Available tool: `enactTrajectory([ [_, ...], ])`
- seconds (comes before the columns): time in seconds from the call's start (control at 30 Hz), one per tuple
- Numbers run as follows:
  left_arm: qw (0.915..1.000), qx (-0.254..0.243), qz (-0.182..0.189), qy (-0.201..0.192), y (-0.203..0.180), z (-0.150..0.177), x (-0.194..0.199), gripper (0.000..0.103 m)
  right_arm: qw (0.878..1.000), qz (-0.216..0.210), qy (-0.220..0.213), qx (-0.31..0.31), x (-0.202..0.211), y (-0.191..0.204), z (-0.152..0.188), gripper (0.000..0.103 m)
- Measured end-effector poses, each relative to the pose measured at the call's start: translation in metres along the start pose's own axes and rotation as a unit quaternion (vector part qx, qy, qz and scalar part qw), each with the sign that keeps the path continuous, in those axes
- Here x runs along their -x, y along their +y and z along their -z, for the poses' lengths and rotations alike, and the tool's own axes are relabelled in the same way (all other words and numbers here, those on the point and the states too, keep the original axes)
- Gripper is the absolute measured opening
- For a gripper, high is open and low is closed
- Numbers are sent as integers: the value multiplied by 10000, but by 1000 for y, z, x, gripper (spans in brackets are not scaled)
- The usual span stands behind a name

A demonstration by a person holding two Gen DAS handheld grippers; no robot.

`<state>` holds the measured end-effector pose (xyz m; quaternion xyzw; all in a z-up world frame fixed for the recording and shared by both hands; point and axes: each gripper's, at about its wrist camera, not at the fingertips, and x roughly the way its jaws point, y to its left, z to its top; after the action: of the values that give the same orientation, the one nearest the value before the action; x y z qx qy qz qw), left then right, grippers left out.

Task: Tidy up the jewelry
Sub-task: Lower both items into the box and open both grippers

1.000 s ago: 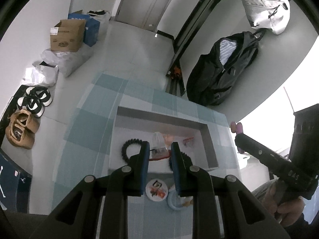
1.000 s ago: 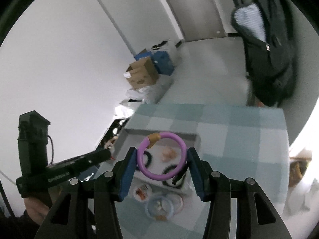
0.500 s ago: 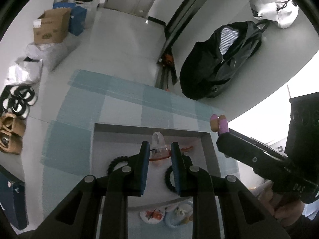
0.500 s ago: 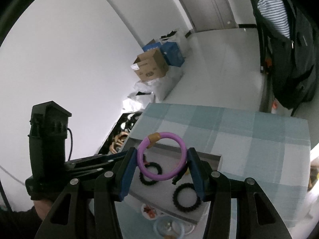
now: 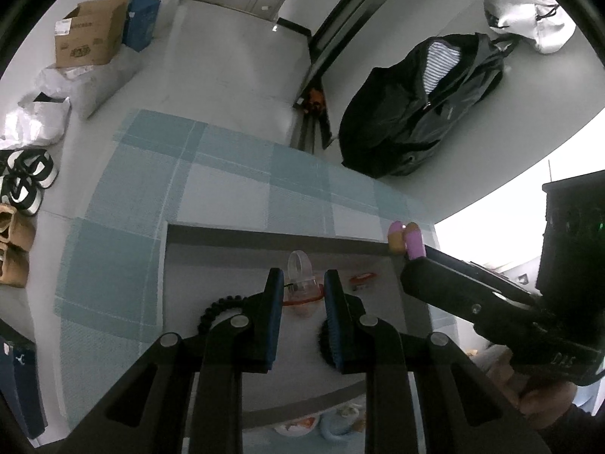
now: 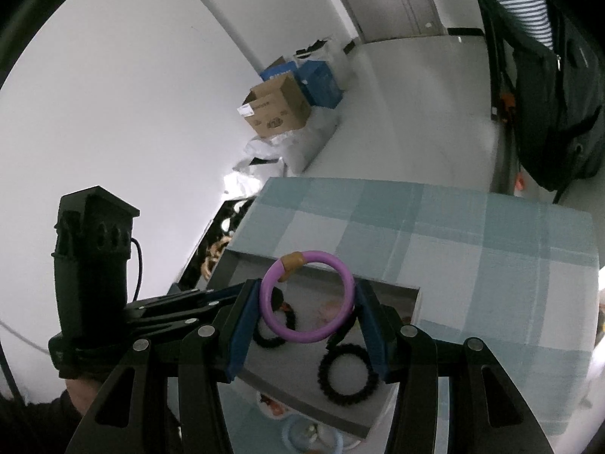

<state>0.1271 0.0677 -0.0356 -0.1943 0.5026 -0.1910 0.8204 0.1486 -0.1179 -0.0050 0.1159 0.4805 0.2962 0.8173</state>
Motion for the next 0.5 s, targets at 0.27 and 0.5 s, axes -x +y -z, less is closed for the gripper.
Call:
enactTrajectory([
  [0.27, 9998, -96, 176, -17, -7, 1, 0, 17, 9999, 96, 92, -35, -3, -4, 5, 50],
  [0.5, 9987, 2, 457, 213, -9, 2, 0, 25, 9997, 251, 8, -29, -1, -6, 7, 54],
])
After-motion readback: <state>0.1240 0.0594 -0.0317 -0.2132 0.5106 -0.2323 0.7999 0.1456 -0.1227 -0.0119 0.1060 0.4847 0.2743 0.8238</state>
